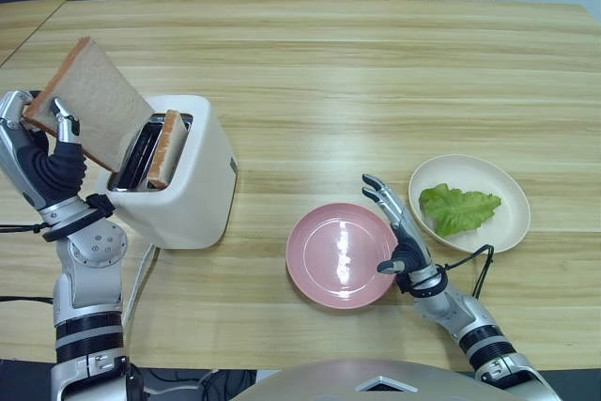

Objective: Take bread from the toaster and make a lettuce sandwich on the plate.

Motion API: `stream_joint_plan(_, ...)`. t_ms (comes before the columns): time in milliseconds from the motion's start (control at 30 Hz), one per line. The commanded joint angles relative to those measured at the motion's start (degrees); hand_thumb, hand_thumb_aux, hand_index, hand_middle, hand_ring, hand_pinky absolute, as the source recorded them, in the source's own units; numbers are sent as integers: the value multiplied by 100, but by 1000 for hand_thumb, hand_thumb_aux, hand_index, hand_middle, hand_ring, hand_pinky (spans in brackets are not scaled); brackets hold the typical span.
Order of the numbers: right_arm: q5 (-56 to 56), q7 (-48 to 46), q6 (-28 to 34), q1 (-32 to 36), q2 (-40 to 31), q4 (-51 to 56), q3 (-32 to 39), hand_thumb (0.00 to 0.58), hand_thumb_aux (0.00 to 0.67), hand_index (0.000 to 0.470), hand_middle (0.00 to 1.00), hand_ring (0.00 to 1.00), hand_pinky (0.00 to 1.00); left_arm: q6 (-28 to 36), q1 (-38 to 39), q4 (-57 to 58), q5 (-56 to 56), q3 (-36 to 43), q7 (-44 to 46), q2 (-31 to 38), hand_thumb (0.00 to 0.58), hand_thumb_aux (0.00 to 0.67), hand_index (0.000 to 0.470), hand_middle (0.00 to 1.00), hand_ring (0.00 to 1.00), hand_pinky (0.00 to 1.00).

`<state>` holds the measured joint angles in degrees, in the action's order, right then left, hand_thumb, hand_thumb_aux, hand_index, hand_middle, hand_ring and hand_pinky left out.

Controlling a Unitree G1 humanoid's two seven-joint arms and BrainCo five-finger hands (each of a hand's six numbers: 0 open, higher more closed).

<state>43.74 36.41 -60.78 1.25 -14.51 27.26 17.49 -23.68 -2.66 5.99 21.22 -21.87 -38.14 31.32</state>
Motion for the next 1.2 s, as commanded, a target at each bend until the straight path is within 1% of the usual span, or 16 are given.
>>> stream_joint_plan(33, -87, 16, 56, -233, 41, 303, 45, 0, 0, 0, 0, 0, 0, -204, 17, -453, -396, -183, 178, -306, 580, 670, 470, 1000, 1000, 1000)
stream_joint_plan(100, -112, -3, 52, -237, 44, 277, 49, 0, 0, 0, 0, 0, 0, -364, 278, -1153, -857, -163, 533, -515, 580, 670, 470, 1000, 1000, 1000)
stream_joint_plan(133, -124, 7, 54, -237, 50, 252, 34, 0, 0, 0, 0, 0, 0, -495, 540, -1638, -1145, 30, 847, -608, 580, 670, 470, 1000, 1000, 1000)
stream_joint_plan(233, -278, 145, 63, -235, 98, 81, -175, 0, 0, 0, 0, 0, 0, -857, 1347, -2599, -1889, 1036, 1999, -746, 580, 670, 470, 1000, 1000, 1000)
stream_joint_plan(300, -464, 267, 98, -209, 141, -97, -429, 0, 0, 0, 0, 0, 0, -1080, 1709, -2603, -2123, 1758, 2746, -753, 580, 670, 470, 1000, 1000, 1000)
stream_joint_plan(400, -633, 337, 178, -174, 91, -448, -813, 0, 0, 0, 0, 0, 0, -1266, 1888, -2155, -2115, 2649, 3624, -848, 580, 670, 470, 1000, 1000, 1000)
stream_joint_plan(533, -440, 361, 488, -180, -163, -957, -1310, 0, 0, 0, 0, 0, 0, -1225, 1799, -1629, -1955, 3372, 4177, -1191, 580, 670, 470, 1000, 1000, 1000)
stream_joint_plan(667, -173, 538, 992, -106, -616, -1044, -1877, 0, 0, 0, 0, 0, 0, -1303, 1511, -757, -1399, 3612, 4269, -1521, 580, 670, 470, 1000, 1000, 1000)
stream_joint_plan(833, -3, 669, 1600, -106, -1241, -619, -2264, 0, 0, 0, 0, 0, 0, -1467, 1458, -184, -725, 3531, 4175, -1449, 580, 670, 470, 1000, 1000, 1000)
stream_joint_plan(933, 465, 839, 2291, 45, -1777, -124, -2249, 0, 0, 0, 0, 0, 0, -1595, 1543, -85, -40, 3464, 3976, -1255, 580, 670, 470, 1000, 1000, 1000)
stream_joint_plan(1000, 1052, 1043, 2951, 214, -2257, 192, -2070, 0, 0, 0, 0, 0, 0, -1652, 1565, -66, 520, 3406, 3734, -1134, 580, 670, 470, 1000, 1000, 1000)
stream_joint_plan(1100, 1551, 925, 3565, 455, -2789, 599, -1710, 0, 0, 0, 0, 0, 0, -1612, 1516, -69, 1239, 3334, 3289, -1026, 580, 670, 470, 992, 992, 992)
stream_joint_plan(1167, 1644, 703, 3768, 569, -2965, 838, -1460, 0, 0, 0, 0, 0, 0, -1532, 1466, -40, 1575, 3301, 3027, -1007, 580, 670, 470, 863, 863, 863)
stream_joint_plan(1200, 1646, 597, 3815, 623, -3022, 962, -1328, 0, 0, 0, 0, 0, 0, -1477, 1436, -32, 1759, 3289, 2882, -989, 580, 670, 470, 773, 773, 773)
